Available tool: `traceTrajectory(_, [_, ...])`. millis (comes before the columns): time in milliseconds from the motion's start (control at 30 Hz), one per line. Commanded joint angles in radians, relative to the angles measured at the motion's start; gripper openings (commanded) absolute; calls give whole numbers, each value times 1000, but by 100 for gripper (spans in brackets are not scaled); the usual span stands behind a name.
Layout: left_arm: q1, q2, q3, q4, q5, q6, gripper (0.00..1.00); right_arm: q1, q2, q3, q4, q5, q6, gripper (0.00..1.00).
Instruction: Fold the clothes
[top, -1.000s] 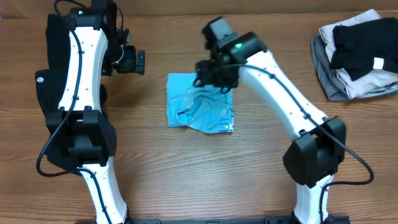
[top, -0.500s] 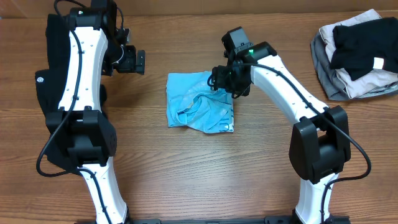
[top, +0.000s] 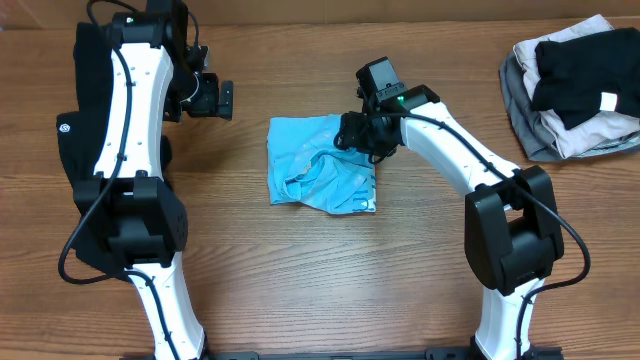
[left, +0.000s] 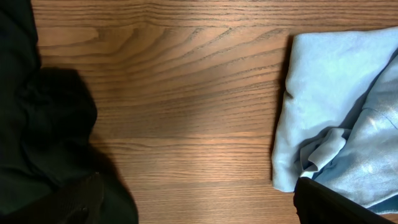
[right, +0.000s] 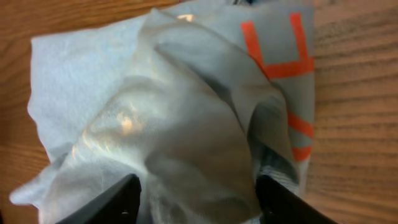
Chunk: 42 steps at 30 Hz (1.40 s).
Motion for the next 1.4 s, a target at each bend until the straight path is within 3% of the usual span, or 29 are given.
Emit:
traceTrajectory(0, [4,-12,21,-1,-2,18,100,-1,6,-11,30,-3,-9,23])
traceTrajectory(33, [4,-12,21,-1,-2,18,100,0,6,-11,39,-6,-9,4])
traceTrajectory(300, [12,-12,21,43,-2,7,100,70,6,87,93,-93,-59,4])
traceTrajectory(900, [56,-12,21,160,-3,-5,100,230,6,115,428,-156,41,4])
traceTrajectory(933, [58,-12,21,164,-3,-8,100,231,6,115,430,-161,41,7])
traceTrajectory(1000, [59,-12,21,169,-3,-8,100,231,6,116,419,-160,40,73])
traceTrajectory(1033, [59,-12,21,170,-3,-8,100,230,6,117,403,-160,39,94])
traceTrajectory(1067, [59,-12,21,171,-3,-8,100,226,5,119,385,-162,21,100])
traceTrajectory(1367, [59,-12,21,176,-3,-8,100,195,-23,244,-92,43,-88,100])
